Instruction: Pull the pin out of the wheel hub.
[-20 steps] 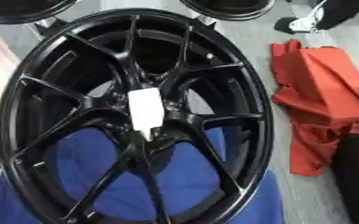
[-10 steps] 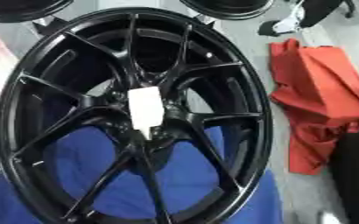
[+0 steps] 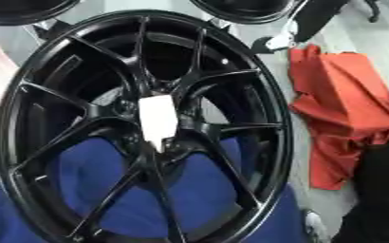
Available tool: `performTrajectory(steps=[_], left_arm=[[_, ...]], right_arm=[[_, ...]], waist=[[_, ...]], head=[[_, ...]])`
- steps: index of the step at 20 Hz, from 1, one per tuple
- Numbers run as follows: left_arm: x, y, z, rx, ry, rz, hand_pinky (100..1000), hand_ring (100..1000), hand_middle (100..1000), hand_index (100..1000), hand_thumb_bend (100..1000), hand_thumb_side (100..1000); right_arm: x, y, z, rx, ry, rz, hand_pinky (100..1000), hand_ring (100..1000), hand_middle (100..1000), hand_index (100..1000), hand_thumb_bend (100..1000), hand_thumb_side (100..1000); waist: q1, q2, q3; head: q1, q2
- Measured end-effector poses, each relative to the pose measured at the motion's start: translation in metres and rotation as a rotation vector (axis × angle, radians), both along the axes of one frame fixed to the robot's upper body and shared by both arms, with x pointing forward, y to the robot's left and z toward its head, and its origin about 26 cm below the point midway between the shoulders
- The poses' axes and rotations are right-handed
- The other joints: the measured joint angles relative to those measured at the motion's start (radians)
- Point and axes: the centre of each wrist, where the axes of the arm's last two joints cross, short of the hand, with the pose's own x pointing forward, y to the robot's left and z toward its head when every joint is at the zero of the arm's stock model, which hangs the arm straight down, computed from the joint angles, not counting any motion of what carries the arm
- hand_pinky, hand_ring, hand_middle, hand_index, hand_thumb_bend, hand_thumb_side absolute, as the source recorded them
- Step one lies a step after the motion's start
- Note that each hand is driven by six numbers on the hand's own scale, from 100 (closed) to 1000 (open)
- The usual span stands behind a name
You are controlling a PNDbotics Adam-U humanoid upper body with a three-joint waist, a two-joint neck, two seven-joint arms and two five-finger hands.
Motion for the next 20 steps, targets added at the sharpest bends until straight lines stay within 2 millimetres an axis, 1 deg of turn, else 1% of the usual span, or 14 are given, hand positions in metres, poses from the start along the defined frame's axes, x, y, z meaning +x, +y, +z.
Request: performTrajectory(steps=[5, 8, 12, 16, 20], left_arm=[[0.000, 0.000, 0.000, -0.001, 0.001, -0.006, 829, 707, 641, 751, 136, 755], [0.000, 0.000, -0.001, -0.005, 0.004, -0.009, 829, 708, 642, 752, 135, 754], [0.000, 0.000, -0.001, -0.009, 0.005, -0.011, 829, 708, 643, 752, 134, 752], [0.000, -0.001, -0.002, -0.015, 0.011, -0.018, 829, 709, 644, 752, 135, 751], [0.000, -0.001, -0.002, -0.016, 0.012, -0.019, 829, 710, 645, 752, 136, 748]], right_arm=[[0.000, 0.017, -0.001, -0.001, 0.022, 0.034, 857, 782, 783, 841, 398, 277], [0.000, 0.027, -0.003, 0.002, 0.029, 0.048, 850, 777, 780, 839, 395, 285], [-0.001, 0.039, -0.008, 0.009, 0.040, 0.063, 842, 769, 777, 837, 385, 276], [-0.002, 0.051, -0.008, 0.025, 0.052, 0.091, 831, 762, 774, 835, 376, 275], [-0.001, 0.059, -0.013, 0.040, 0.074, 0.100, 824, 756, 770, 833, 372, 278]], waist=[[0.003, -0.024, 0.010], [0.007, -0.030, 0.015], [0.013, -0.052, 0.017], [0.016, -0.059, 0.017], [0.019, -0.073, 0.016]], head=[[-0.007, -0.002], [-0.014, -0.002], [-0.018, -0.002], [-0.027, 0.002], [-0.032, 0.004]])
